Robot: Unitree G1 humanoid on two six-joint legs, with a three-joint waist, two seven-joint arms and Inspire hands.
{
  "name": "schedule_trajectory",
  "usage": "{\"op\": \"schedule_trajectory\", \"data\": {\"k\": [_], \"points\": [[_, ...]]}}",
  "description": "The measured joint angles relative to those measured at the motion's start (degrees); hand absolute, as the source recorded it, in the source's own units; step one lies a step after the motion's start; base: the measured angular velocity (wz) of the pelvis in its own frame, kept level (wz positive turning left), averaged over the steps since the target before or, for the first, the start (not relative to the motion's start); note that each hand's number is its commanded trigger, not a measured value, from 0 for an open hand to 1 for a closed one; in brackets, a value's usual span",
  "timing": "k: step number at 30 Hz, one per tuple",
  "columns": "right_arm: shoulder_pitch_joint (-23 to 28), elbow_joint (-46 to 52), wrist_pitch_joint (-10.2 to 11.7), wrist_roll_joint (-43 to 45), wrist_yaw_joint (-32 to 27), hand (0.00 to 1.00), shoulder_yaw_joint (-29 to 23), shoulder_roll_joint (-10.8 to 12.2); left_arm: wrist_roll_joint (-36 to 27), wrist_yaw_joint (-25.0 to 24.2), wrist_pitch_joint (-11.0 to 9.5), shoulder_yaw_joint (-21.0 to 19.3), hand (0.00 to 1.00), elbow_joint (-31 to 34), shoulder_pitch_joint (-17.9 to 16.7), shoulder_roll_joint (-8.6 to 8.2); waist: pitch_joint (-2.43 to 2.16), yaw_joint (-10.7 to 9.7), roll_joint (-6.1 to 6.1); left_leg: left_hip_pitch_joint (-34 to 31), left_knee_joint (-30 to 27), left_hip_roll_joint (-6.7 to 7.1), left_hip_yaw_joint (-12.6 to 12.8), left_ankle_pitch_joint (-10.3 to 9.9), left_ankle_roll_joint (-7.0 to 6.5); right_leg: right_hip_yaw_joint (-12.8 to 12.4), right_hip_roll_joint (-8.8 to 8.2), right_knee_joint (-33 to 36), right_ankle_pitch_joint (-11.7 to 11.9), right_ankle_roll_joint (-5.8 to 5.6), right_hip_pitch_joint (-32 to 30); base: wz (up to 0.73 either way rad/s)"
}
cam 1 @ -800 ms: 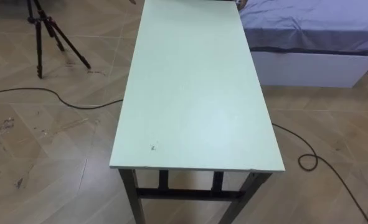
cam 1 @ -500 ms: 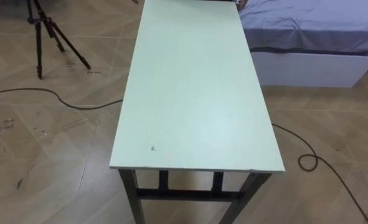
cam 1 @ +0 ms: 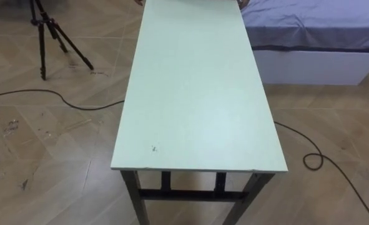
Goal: Move table with human
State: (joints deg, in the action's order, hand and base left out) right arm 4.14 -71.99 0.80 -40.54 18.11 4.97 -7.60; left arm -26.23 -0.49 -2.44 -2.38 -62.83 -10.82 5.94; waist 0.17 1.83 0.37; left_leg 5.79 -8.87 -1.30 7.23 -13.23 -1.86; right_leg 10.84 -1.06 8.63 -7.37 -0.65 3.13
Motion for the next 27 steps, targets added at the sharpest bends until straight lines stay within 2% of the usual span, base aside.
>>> {"op": "schedule_trajectory", "data": {"k": [1,2,4,6,8,10,11,12,14,18,22,24,27], "points": [[0.2,1.2,-0.1,0.0,0.3,0.0,0.0,-0.2,-0.9,-0.8,0.0,0.6,0.0,0.5,0.0,0.14,-0.04,0.0,0.05,-0.2,-0.1,0.0,0.0,0.0,0.0,0.1,-0.03,0.0,0.0,0.05,-0.2,0.0],[0.6,3.7,-0.1,-0.1,1.1,0.0,0.1,-0.6,-2.8,-2.5,0.0,1.3,0.0,1.4,0.0,0.19,0.18,0.1,0.48,-0.3,-0.3,0.0,-0.1,0.0,0.0,0.1,-0.04,0.0,0.1,0.08,-0.2,0.0],[1.6,7.1,-0.2,-0.6,2.3,0.0,0.3,-1.1,-6.2,-4.6,0.2,3.0,0.0,2.8,-0.4,0.28,-0.02,0.1,0.86,-0.3,-0.3,0.0,-0.1,0.0,0.0,0.1,-0.04,0.0,0.1,0.08,-0.2,0.0],[3.6,11.4,-0.2,-2.6,3.5,0.0,0.9,-1.3,-11.8,-7.1,0.5,5.3,0.0,7.5,-2.3,0.85,-0.02,0.1,1.17,-0.3,-0.3,-0.05,-0.2,0.0,0.02,0.2,0.06,0.0,0.1,0.08,-0.2,0.0],[6.5,16.5,-0.5,-4.0,4.5,0.0,1.2,-1.4,-14.0,-9.3,0.7,5.7,0.0,11.0,-3.9,0.99,0.02,0.3,1.27,-0.4,-0.3,-0.07,-0.2,0.0,0.04,0.2,0.08,0.0,0.1,0.09,-0.2,0.02],[9.9,22.5,-0.5,-7.1,5.3,0.0,2.4,-1.5,-17.4,-10.6,0.9,7.5,0.0,14.4,-5.4,1.63,0.21,0.1,0.96,-0.6,-0.3,-0.04,-0.4,0.0,0.05,0.3,0.07,0.0,0.1,0.08,-0.3,0.05],[12.9,27.6,-0.5,-9.7,6.0,0.0,3.9,-1.8,-20.8,-11.4,1.1,9.4,0.0,18.6,-7.2,2.36,0.24,0.0,0.85,-0.8,-0.4,-0.03,-0.6,0.0,0.08,0.3,0.07,0.0,0.1,0.08,-0.3,0.07],[15.1,32.0,-0.6,-11.6,6.9,0.0,5.3,-2.0,-23.7,-12.6,1.1,11.0,0.0,23.0,-9.1,3.12,0.21,0.0,0.64,-1.1,-0.4,0.01,-0.7,-0.1,0.12,0.4,0.06,0.0,0.1,0.08,-0.5,0.05],[17.0,36.3,-0.7,-13.6,8.5,0.0,6.9,-2.0,-26.3,-14.4,1.0,13.1,0.0,27.6,-10.6,3.98,0.01,-0.1,0.46,-1.3,-0.5,-0.02,-0.6,-0.1,0.12,0.2,0.08,0.3,0.1,0.08,-0.9,-0.03],[21.0,47.5,-0.9,-18.1,10.4,0.0,10.4,-2.6,-31.7,-15.5,0.8,18.5,0.0,36.0,-12.5,4.18,0.06,-0.3,-0.06,-1.5,-0.6,-0.02,-0.6,-0.1,0.1,0.4,-0.11,0.6,0.1,0.08,-1.1,-0.01],[20.6,51.7,-0.9,-18.4,11.9,0.0,13.3,-3.9,-35.1,-16.1,0.8,22.3,0.0,42.8,-12.7,4.46,0.15,-0.9,-0.02,-1.4,-0.7,0.09,-0.9,-0.1,0.07,0.6,-0.3,1.1,0.1,0.07,-1.1,0.03],[20.6,53.2,-0.9,-18.4,12.4,0.0,15.0,-4.3,-36.1,-16.4,0.7,24.7,0.0,46.9,-12.9,5.55,0.12,-1.0,-0.05,-1.4,-0.8,0.1,-0.9,-0.1,0.07,0.6,-0.3,1.1,0.1,0.07,-1.1,0.0],[19.5,53.2,-0.9,-18.3,13.0,0.0,17.3,-4.7,-36.1,-16.5,0.6,27.0,0.0,49.5,-12.8,6.41,0.13,-1.5,0.09,-1.3,-0.8,0.1,-0.7,-0.1,0.07,0.4,-0.27,1.2,0.1,0.07,-1.2,-0.01]]}}
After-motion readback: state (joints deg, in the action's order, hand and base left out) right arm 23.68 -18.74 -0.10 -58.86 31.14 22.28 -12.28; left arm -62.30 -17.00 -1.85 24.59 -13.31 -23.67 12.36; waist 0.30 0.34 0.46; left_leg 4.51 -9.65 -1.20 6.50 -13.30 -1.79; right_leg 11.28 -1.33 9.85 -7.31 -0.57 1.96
